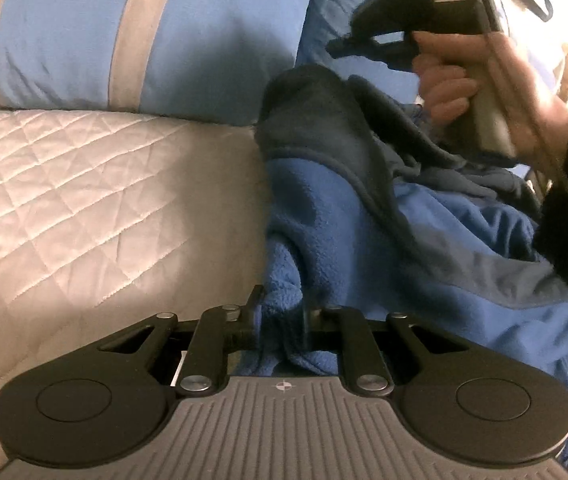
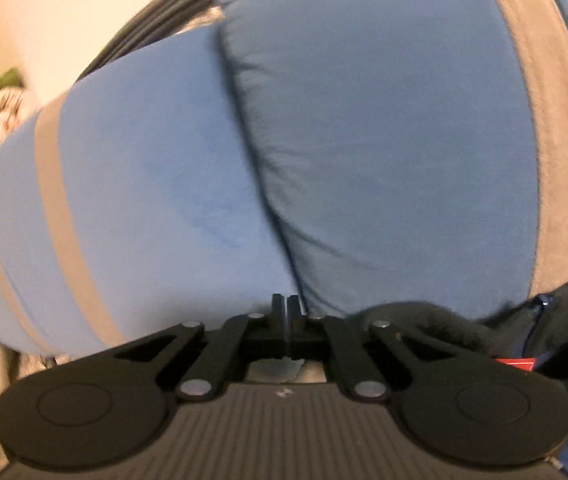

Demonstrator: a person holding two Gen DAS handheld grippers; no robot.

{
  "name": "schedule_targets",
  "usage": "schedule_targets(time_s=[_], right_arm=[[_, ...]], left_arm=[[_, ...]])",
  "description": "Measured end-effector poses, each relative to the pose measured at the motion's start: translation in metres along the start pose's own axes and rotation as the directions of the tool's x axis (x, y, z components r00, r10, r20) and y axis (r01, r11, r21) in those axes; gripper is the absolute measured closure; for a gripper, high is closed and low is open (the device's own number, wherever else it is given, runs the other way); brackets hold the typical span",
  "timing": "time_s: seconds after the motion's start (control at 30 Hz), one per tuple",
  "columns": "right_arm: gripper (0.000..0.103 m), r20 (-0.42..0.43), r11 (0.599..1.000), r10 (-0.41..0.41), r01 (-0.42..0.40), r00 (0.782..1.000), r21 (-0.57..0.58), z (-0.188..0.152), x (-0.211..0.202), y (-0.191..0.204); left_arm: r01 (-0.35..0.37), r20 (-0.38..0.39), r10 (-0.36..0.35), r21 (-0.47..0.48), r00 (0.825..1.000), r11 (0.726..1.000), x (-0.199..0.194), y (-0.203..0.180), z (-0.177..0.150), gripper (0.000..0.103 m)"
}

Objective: Fold clothes

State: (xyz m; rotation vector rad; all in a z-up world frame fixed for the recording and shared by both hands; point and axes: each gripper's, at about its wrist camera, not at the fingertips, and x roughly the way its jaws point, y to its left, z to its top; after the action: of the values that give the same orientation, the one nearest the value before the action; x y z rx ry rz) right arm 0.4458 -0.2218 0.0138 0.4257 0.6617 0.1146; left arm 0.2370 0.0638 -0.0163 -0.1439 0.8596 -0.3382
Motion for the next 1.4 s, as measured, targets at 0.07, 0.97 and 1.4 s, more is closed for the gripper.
schedule_targets(time_s=[0.07, 0.97, 1.4], right_arm=[[0.099, -0.003, 1.000, 0.018, -0.018, 1.000, -0.019, 0.000, -0.006, -0.004], [0.029, 0.130, 0.933, -0.060, 0.102, 0.990, -0.345, -0.079, 0.008, 0.004], [0.025, -0.089, 0.763, 0.164, -0.184, 0.982, -0.620, -0.168, -0.118, 0.029]], left_arm=[[0.018, 0.006, -0.018, -0.022, 1.000, 1.000, -0.001, 0.005, 0.002, 0.089], [0.022, 0.178, 0.037, -0.318, 0.983, 0.948, -0.033, 0.053, 0.014, 0.064], [0.276, 0.184, -0.223, -0.355, 0.957, 0.893, 0.039, 0.087, 0.076, 0.050]])
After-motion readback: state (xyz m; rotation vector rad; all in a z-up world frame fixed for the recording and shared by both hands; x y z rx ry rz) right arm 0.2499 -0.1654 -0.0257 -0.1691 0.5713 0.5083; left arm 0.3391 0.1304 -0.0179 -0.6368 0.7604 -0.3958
